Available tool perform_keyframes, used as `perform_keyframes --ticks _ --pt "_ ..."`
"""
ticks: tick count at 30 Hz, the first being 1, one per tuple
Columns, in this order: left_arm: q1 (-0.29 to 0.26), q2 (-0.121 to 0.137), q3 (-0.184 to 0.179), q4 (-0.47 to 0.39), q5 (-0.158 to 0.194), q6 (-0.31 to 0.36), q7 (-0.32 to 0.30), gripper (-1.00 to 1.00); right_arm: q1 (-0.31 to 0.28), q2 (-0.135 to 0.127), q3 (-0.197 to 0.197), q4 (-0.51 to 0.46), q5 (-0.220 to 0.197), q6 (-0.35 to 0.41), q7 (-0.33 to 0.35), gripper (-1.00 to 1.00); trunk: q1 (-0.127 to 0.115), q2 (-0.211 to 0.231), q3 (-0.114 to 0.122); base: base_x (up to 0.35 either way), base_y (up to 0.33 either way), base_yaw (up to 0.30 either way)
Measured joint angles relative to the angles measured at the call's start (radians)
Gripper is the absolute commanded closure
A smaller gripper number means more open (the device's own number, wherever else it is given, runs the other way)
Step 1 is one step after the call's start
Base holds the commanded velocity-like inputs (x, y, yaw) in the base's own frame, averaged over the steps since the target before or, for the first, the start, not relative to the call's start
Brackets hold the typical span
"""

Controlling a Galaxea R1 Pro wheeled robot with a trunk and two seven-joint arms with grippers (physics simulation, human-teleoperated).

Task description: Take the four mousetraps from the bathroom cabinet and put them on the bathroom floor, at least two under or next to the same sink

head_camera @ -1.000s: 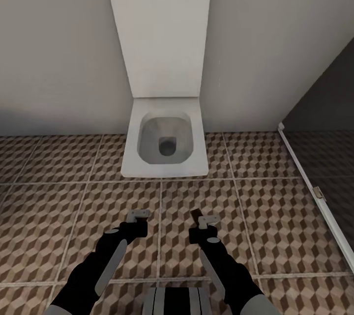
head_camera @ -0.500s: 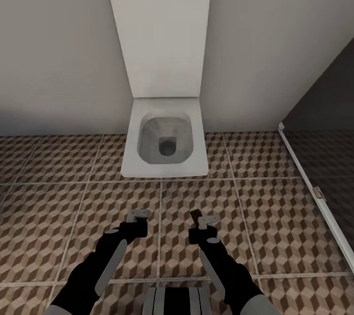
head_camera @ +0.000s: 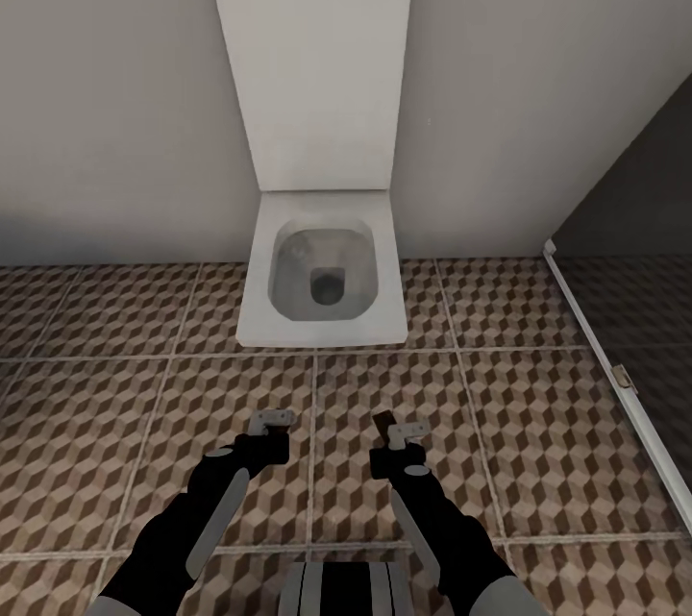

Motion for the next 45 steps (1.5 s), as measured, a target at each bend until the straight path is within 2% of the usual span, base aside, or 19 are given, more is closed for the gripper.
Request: perform_keyframes --ticks 30,45 --pt "0.000 0.000 -0.002 0.002 0.000 0.001 0.000 1.00 0.000 0.000 0.000 -0.001 0.000 -0.001 0.001 1.00 0.000 0.000 0.000 0.002 0.000 0.000" --pt "0.000 0.000 -0.002 0.002 0.000 0.003 0.000 1.00 0.000 0.000 0.000 -0.001 0.000 0.000 0.001 1.00 0.000 0.000 0.000 0.241 0.000 0.000"
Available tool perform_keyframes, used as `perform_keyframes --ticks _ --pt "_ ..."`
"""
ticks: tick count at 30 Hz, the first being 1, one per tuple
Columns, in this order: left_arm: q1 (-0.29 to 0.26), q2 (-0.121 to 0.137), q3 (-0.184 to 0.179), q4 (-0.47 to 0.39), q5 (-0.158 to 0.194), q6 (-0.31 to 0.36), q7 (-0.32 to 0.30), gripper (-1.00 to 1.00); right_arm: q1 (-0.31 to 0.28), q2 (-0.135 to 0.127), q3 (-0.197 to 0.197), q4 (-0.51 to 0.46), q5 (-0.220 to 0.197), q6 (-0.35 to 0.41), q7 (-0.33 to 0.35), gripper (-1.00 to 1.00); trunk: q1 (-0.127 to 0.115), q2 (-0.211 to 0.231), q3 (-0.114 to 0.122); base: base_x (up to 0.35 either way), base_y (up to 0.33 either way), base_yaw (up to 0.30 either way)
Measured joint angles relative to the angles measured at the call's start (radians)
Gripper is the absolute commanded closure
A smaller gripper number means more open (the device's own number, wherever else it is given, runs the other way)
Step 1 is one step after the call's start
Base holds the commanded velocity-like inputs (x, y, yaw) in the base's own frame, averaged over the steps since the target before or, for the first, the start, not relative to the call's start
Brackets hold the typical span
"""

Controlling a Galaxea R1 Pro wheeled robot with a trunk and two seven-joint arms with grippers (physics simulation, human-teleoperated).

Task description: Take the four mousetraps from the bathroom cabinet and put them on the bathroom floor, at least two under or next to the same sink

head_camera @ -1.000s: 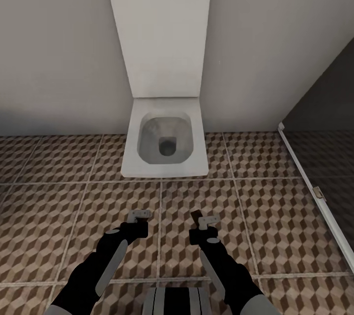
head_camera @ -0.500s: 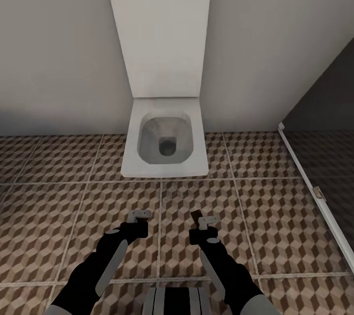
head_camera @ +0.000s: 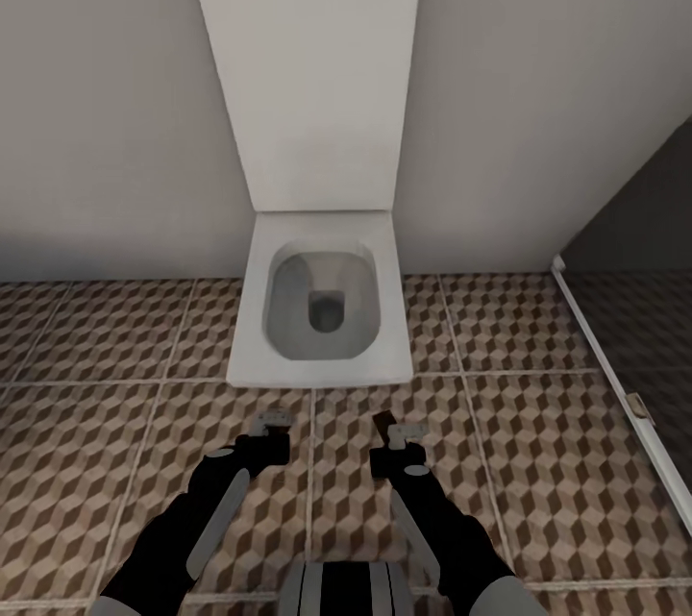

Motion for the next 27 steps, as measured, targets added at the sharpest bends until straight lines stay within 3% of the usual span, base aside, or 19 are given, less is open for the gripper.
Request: perform_keyframes --ticks 13,27 --pt "0.000 0.000 -0.002 0.008 0.000 -0.002 0.000 1.00 0.000 0.001 0.000 0.021 -0.001 0.025 0.004 1.00 0.000 0.000 0.000 0.054 0.000 0.000" --pt "0.000 0.000 -0.051 0.023 0.000 -0.005 0.000 1.00 -0.005 0.017 0.001 0.079 0.000 0.025 0.006 1.00 0.000 0.000 0.000 0.000 0.000 0.000"
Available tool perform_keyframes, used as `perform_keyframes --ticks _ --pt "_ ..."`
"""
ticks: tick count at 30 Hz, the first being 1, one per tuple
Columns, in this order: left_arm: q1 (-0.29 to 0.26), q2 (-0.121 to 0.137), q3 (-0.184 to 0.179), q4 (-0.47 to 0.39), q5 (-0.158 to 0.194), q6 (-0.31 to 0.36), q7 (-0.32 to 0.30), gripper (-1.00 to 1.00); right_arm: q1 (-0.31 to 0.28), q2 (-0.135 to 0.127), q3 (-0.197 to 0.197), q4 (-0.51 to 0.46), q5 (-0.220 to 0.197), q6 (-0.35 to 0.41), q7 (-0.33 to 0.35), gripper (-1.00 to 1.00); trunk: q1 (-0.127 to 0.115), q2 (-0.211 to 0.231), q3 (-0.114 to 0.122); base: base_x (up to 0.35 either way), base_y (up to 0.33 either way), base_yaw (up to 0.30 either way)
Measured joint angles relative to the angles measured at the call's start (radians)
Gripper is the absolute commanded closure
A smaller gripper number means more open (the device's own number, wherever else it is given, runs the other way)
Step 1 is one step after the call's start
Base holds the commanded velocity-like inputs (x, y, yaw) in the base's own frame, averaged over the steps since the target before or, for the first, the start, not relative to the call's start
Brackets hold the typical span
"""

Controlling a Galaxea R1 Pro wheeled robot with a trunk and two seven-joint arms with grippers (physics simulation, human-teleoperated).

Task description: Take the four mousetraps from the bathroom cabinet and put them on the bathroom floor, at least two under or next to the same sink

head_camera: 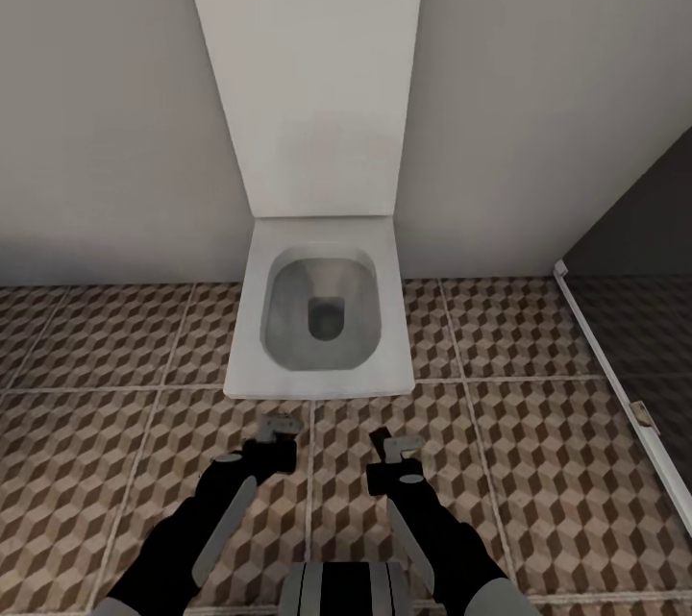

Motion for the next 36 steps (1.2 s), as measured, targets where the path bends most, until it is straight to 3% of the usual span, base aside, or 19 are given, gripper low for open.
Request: perform_keyframes --ticks 8,17,36 --pt "0.000 0.000 -0.027 0.014 0.000 -0.001 -0.002 1.00 0.000 0.000 0.000 -0.004 -0.001 -0.004 0.002 1.00 0.000 0.000 0.000 0.000 0.000 0.000" --pt "0.000 0.000 -0.027 0.081 0.000 -0.005 -0.005 1.00 0.000 0.000 0.002 -0.023 -0.001 -0.005 0.003 1.00 0.000 0.000 0.000 0.000 0.000 0.000" --pt "0.000 0.000 -0.028 0.086 0.000 -0.039 -0.006 1.00 0.000 0.000 0.002 -0.027 -0.001 -0.006 0.003 1.00 0.000 0.000 0.000 0.000 0.000 0.000"
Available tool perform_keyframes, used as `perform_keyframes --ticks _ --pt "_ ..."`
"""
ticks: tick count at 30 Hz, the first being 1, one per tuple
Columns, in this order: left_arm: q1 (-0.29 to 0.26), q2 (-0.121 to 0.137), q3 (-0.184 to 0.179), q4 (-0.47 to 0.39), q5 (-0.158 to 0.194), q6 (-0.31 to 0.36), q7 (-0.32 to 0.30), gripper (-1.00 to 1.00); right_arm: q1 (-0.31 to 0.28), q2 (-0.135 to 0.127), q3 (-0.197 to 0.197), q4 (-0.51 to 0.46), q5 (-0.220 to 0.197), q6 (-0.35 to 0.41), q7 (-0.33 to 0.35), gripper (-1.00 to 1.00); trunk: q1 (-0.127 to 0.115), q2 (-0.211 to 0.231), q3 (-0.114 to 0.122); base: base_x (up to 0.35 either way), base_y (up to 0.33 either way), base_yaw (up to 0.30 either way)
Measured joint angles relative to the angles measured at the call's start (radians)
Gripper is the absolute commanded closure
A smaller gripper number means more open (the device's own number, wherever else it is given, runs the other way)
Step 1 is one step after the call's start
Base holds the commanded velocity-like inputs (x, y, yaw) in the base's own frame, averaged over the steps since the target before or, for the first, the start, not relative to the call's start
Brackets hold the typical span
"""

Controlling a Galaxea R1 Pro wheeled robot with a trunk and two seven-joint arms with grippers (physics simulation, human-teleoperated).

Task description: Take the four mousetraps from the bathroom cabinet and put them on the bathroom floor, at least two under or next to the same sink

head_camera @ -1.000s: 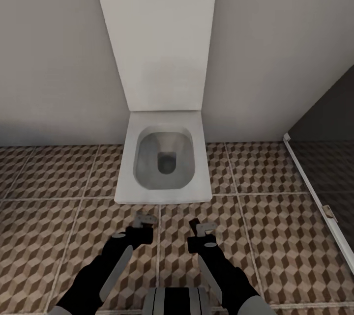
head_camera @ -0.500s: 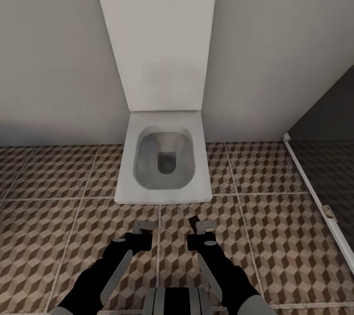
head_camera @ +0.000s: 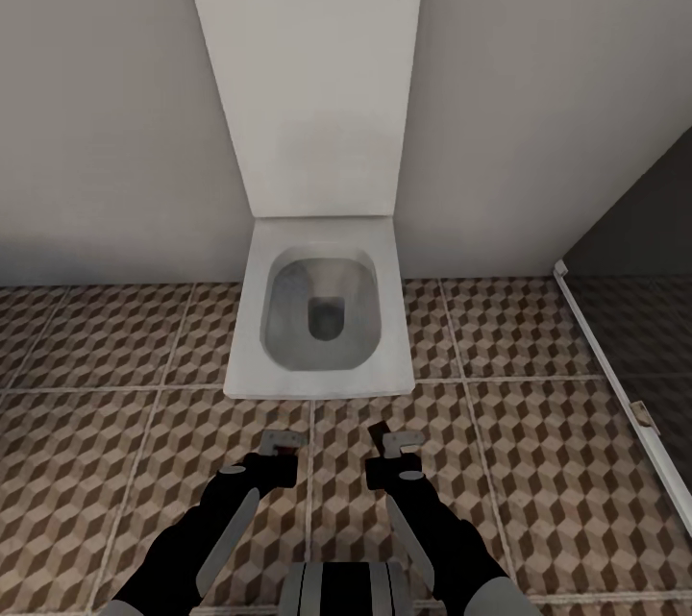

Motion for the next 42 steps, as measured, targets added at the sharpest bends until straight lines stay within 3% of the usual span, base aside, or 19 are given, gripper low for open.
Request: perform_keyframes --ticks 6,17,32,42 --pt "0.000 0.000 0.000 -0.001 0.000 0.000 0.000 1.00 0.000 0.000 0.000 0.000 0.000 0.000 0.000 1.00 0.000 0.000 0.000 0.000 0.000 0.000" --pt "0.000 0.000 0.000 -0.001 0.000 0.000 0.000 1.00 0.000 0.000 0.000 0.000 -0.001 0.000 0.000 1.00 0.042 -0.077 -0.034 0.000 0.000 0.000" --pt "0.000 0.000 0.000 -0.001 0.000 0.000 0.000 1.00 0.000 0.000 0.000 0.000 0.000 0.000 0.000 1.00 0.042 -0.077 -0.034 0.000 0.000 0.000" --pt "0.000 0.000 -0.001 0.000 0.000 0.000 0.000 1.00 0.000 0.000 0.000 0.000 0.000 0.000 0.000 1.00 0.073 -0.133 -0.060 0.000 0.000 0.000"
